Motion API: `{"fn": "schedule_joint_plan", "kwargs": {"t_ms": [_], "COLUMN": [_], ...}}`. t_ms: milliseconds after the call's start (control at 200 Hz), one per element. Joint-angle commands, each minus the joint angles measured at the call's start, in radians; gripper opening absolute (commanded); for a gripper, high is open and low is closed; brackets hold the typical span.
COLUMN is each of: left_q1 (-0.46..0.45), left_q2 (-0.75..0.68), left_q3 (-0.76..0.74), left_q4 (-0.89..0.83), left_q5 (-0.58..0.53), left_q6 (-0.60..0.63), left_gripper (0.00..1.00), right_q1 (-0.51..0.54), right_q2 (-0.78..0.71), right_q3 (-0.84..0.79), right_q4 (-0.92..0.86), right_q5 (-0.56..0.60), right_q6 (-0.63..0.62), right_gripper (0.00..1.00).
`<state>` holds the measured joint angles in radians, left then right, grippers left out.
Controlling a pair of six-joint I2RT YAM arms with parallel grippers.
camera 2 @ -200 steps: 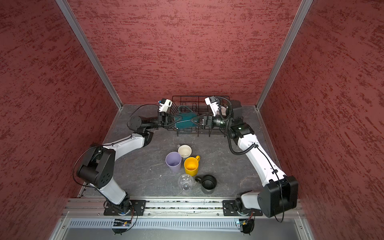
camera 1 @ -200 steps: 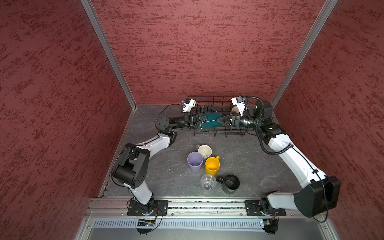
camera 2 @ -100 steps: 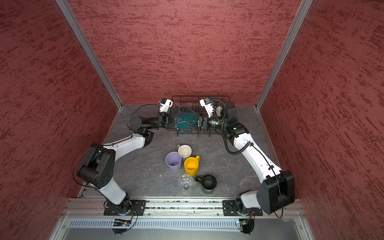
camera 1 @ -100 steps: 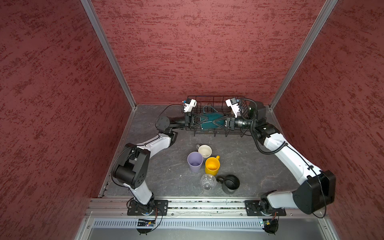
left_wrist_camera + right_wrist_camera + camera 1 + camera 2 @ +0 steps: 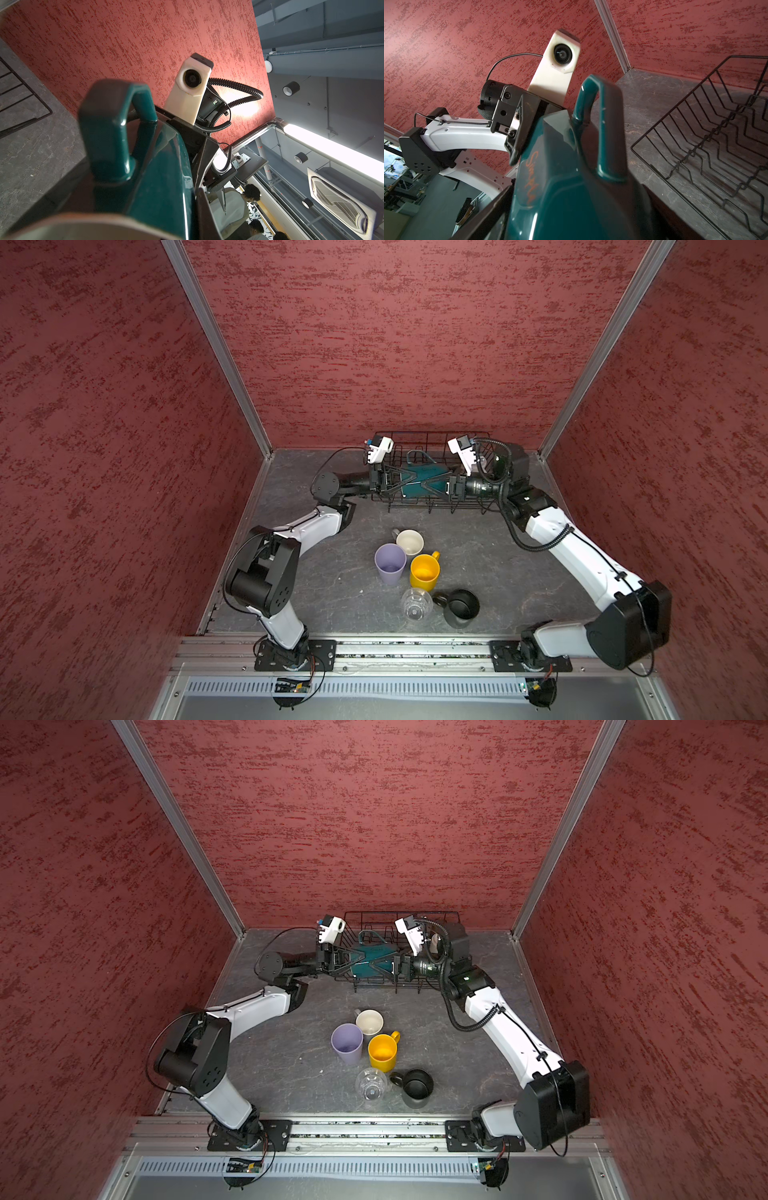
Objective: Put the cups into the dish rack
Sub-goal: 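Hold the green mug on its side in the rack with both grippers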
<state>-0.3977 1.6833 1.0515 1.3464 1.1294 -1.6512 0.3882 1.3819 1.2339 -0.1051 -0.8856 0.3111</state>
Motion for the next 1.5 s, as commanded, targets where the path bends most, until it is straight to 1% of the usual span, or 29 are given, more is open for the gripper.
{"fn": "schedule_joint_plan", "kwargs": {"t_ms": [0,105,311,356,456,551,641,696,741,882,932,1052,1097,1182,1232,1307,1368,1423,1468,1493], "left_q1": [-0.026,-0.032,-0.043,-0.045,-0.048,-0.051,-0.053,-0.055,-0.057,-0.060,-0.061,-0.063,-0.063,-0.061,-0.057,-0.053,-0.050,-0.049,-0.047,-0.047], "left_q2": [-0.002,0.001,0.008,0.011,0.015,0.018,0.019,0.019,0.020,0.023,0.024,0.028,0.030,0.033,0.033,0.034,0.032,0.030,0.029,0.029], "left_q3": [0.059,0.066,0.069,0.070,0.073,0.078,0.082,0.082,0.083,0.083,0.082,0.085,0.087,0.088,0.088,0.087,0.086,0.085,0.084,0.084], "left_q4": [0.066,0.066,0.066,0.066,0.066,0.066,0.066,0.067,0.066,0.066,0.065,0.067,0.066,0.066,0.066,0.066,0.066,0.066,0.066,0.066], "left_q5": [-0.017,-0.009,-0.001,0.003,0.006,0.012,0.020,0.022,0.021,0.023,0.024,0.024,0.023,0.021,0.017,0.014,0.015,0.014,0.014,0.012], "left_q6": [-0.017,-0.027,-0.036,-0.038,-0.043,-0.048,-0.055,-0.058,-0.058,-0.059,-0.060,-0.061,-0.062,-0.063,-0.063,-0.063,-0.063,-0.061,-0.059,-0.055], "left_gripper": [0.00,0.00,0.00,0.00,0.00,0.00,0.00,0.00,0.00,0.00,0.00,0.00,0.00,0.00,0.00,0.06,0.15,0.20,0.28,0.35], "right_q1": [0.031,0.032,0.034,0.033,0.033,0.033,0.034,0.031,0.031,0.033,0.034,0.033,0.034,0.032,0.032,0.032,0.033,0.032,0.033,0.034], "right_q2": [-0.015,-0.022,-0.038,-0.043,-0.055,-0.069,-0.079,-0.083,-0.084,-0.080,-0.080,-0.089,-0.090,-0.093,-0.097,-0.105,-0.116,-0.125,-0.131,-0.133], "right_q3": [-0.003,-0.011,-0.033,-0.039,-0.049,-0.059,-0.068,-0.075,-0.081,-0.094,-0.097,-0.106,-0.106,-0.103,-0.102,-0.099,-0.099,-0.096,-0.093,-0.091], "right_q4": [0.018,0.016,0.046,0.058,0.078,0.104,0.125,0.136,0.152,0.190,0.195,0.210,0.207,0.204,0.202,0.194,0.193,0.193,0.193,0.193], "right_q5": [0.011,0.035,0.040,0.038,0.047,0.067,0.092,0.101,0.100,0.072,0.060,0.041,0.043,0.046,0.051,0.066,0.079,0.086,0.089,0.091], "right_q6": [-0.064,-0.088,-0.098,-0.098,-0.091,-0.090,-0.093,-0.094,-0.093,-0.078,-0.077,-0.079,-0.077,-0.077,-0.075,-0.072,-0.073,-0.070,-0.068,-0.066], "right_gripper": [0.92,0.93,0.81,0.81,0.87,0.98,0.99,0.97,0.93,0.72,0.66,0.59,0.54,0.48,0.43,0.35,0.28,0.23,0.21,0.19]}}
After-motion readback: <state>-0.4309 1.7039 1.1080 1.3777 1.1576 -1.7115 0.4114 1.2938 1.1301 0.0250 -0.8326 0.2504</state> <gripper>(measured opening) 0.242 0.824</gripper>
